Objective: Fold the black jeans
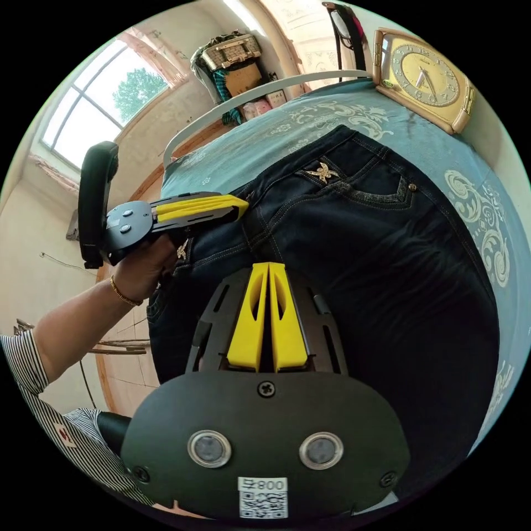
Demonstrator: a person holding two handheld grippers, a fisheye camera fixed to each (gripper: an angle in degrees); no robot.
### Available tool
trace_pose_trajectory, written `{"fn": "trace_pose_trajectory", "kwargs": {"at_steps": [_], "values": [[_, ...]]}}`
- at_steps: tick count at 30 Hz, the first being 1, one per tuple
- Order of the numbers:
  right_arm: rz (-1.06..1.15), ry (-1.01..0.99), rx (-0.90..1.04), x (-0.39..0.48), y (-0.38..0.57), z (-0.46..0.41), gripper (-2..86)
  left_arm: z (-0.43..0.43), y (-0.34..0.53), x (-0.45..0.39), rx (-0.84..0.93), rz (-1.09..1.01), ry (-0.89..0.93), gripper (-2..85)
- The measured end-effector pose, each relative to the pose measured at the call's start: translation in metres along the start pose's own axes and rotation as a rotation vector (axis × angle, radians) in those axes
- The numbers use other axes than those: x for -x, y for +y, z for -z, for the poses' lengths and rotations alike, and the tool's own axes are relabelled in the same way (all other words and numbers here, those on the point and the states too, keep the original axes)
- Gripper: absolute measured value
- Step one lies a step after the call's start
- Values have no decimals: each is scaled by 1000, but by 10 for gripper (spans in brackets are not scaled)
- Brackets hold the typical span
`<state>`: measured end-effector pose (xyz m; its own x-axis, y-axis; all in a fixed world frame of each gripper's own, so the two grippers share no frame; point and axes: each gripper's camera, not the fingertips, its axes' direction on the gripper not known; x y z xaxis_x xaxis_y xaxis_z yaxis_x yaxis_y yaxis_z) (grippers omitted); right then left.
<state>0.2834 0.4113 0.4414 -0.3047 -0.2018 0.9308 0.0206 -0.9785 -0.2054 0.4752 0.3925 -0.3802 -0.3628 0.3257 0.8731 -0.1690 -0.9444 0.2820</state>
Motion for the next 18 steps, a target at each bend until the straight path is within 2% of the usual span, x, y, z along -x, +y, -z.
{"fn": "trace_pose_trajectory", "kwargs": {"at_steps": [3,6,11,14,18], "values": [[-46,-46,8,-25,23,7,2,12,-17,-8,21,-8,-33,3],[-90,-46,-77,-47,78,37,2,23,-39,-14,75,-34,-52,3],[-261,-137,-180,-105,240,82,1,44,-80,-16,184,6,-16,2],[-330,-160,-175,-132,338,97,1,61,-101,-15,226,28,30,2],[-422,-169,-134,-166,452,109,1,101,-119,-18,84,55,118,3]]}}
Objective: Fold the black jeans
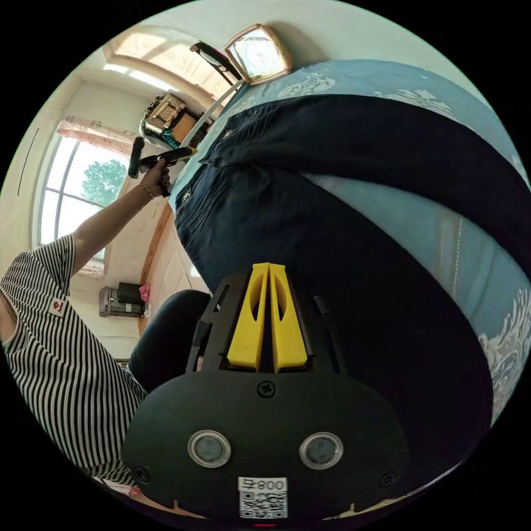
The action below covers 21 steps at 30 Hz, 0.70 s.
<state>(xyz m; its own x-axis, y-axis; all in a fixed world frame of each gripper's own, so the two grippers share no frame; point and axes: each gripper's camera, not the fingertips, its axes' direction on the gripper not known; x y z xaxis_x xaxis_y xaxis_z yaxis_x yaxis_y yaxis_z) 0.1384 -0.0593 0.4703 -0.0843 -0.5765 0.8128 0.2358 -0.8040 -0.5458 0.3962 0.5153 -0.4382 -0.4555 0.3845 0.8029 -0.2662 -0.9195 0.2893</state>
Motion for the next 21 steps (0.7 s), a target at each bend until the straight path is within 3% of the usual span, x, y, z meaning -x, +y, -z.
{"fn": "trace_pose_trajectory", "kwargs": {"at_steps": [4,9,21], "values": [[-123,26,-34,-69,70,33,1,26,-27,-26,-26,-89,145,8],[-122,16,-132,-112,86,51,4,34,-67,-76,21,-219,175,18],[138,199,-227,-196,-38,96,74,30,-180,-204,133,-431,211,91]]}}
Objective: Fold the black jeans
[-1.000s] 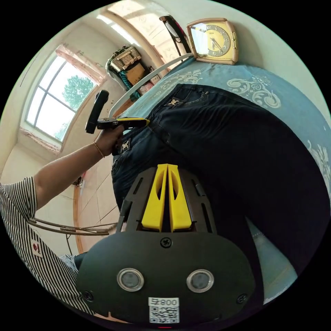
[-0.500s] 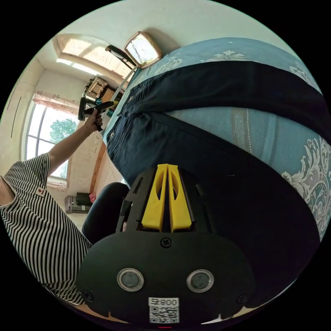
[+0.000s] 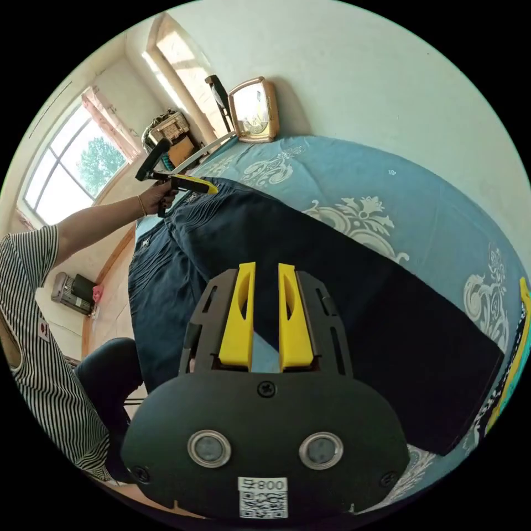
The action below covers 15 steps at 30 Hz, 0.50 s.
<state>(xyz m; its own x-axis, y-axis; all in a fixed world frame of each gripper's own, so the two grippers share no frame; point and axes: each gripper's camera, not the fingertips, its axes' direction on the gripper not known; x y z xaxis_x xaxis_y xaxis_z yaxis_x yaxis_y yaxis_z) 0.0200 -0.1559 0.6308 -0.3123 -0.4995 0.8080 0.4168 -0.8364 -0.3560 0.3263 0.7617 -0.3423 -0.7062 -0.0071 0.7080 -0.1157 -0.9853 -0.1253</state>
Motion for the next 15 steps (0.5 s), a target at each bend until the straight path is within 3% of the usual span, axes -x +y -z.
{"fn": "trace_pose_trajectory", "kwargs": {"at_steps": [8,15], "values": [[186,110,140,-44,-120,-61,80,4,-82,-32,164,-175,-241,108],[267,147,238,-44,-158,-106,83,-3,-112,-56,310,-321,-348,105]]}}
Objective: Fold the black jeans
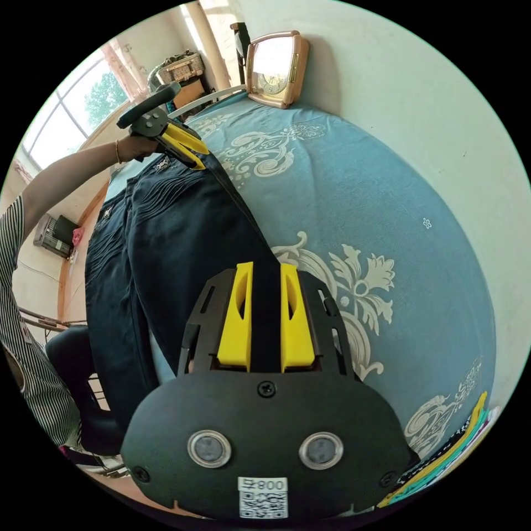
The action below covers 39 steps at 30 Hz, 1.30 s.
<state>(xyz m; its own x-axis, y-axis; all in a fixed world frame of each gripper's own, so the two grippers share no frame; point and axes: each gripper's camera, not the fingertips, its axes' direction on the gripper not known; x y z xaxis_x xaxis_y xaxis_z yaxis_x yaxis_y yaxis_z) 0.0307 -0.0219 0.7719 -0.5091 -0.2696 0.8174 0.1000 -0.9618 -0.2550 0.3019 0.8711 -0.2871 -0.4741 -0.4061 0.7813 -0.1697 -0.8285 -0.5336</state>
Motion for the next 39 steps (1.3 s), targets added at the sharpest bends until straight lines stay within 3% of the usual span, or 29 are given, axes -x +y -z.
{"fn": "trace_pose_trajectory", "kwargs": {"at_steps": [5,15,20,24,33,39], "values": [[26,27,60,0,-23,-16,80,10,-17,-15,25,-121,37,70],[18,137,118,1,-62,-2,24,21,-7,-42,0,-70,-11,29],[55,141,78,5,-85,36,76,23,17,-56,-41,-68,-23,25],[82,118,207,4,-104,29,91,16,37,-64,-71,-45,-11,24],[70,87,245,9,-137,89,24,-6,100,-90,-127,-25,-17,20],[83,126,164,54,-136,191,10,-12,169,-112,-205,-9,-15,19]]}}
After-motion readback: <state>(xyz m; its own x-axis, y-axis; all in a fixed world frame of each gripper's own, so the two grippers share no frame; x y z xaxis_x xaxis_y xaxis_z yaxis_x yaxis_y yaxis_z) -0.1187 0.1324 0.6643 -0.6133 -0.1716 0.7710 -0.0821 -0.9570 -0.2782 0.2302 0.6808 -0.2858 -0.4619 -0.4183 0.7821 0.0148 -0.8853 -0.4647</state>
